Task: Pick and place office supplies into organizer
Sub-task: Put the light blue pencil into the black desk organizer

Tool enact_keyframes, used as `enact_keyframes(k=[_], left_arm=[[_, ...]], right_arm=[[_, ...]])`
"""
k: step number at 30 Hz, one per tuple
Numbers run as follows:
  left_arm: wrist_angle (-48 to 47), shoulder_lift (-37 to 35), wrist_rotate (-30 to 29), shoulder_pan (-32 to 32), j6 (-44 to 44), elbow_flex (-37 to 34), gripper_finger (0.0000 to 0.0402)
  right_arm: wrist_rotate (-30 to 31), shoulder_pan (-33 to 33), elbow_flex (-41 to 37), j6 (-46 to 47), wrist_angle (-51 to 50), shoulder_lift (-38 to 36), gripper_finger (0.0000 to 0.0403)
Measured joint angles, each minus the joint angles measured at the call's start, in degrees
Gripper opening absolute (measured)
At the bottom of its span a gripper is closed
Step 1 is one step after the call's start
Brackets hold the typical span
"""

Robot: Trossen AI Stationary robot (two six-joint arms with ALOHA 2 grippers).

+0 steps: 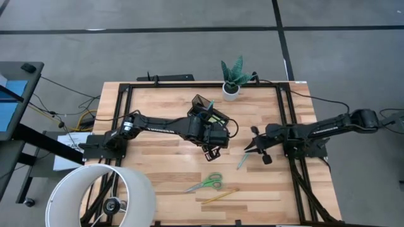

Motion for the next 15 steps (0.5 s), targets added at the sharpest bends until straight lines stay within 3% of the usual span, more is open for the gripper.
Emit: enact_keyframes(k=[6,9,15], left_arm=[[0.0,0.0,0.4,1.1,0.1,0.0,0.0144],[-0.1,0.0,1.7,1.5,0.1,0.0,0.0144],[-0.2,0.0,2.4,2.1,0.1,0.0,0.0144]], right_arm=[[-1.0,0.2,0.0,-1.2,1.8,5.4,0.0048],[-3.7,1.6,0.0,-5.8,6.1,7.6,0.0045],[-3.3,2.9,0.0,-12.3,10.2,11.3,0.0043]])
